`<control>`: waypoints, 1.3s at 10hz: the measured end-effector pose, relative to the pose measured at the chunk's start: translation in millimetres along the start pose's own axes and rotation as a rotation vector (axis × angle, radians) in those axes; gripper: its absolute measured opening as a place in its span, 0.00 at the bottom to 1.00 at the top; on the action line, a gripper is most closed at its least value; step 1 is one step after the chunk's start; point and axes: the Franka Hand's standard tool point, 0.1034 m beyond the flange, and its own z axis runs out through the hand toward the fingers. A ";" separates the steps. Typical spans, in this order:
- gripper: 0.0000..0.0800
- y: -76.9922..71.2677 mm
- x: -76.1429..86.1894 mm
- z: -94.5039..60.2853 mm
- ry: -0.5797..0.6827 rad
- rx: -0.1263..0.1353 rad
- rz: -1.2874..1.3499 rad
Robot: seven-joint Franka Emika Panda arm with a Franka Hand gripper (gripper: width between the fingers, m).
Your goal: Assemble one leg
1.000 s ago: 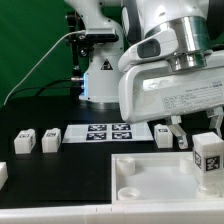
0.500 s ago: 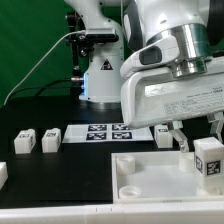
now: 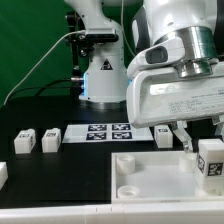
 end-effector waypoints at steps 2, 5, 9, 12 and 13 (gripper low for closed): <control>0.36 -1.0 0.2 0.1 0.000 0.001 -0.001; 0.77 -0.9 0.2 0.1 0.000 0.001 -0.001; 0.81 -0.8 0.1 0.1 0.000 0.001 -0.001; 0.81 -0.3 2.8 -4.8 -0.019 0.004 0.000; 0.81 -1.1 9.5 -15.8 -0.050 0.012 0.000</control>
Offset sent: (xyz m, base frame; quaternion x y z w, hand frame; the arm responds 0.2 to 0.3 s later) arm 0.0000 0.0000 0.0000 0.0000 0.0000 0.0000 1.0000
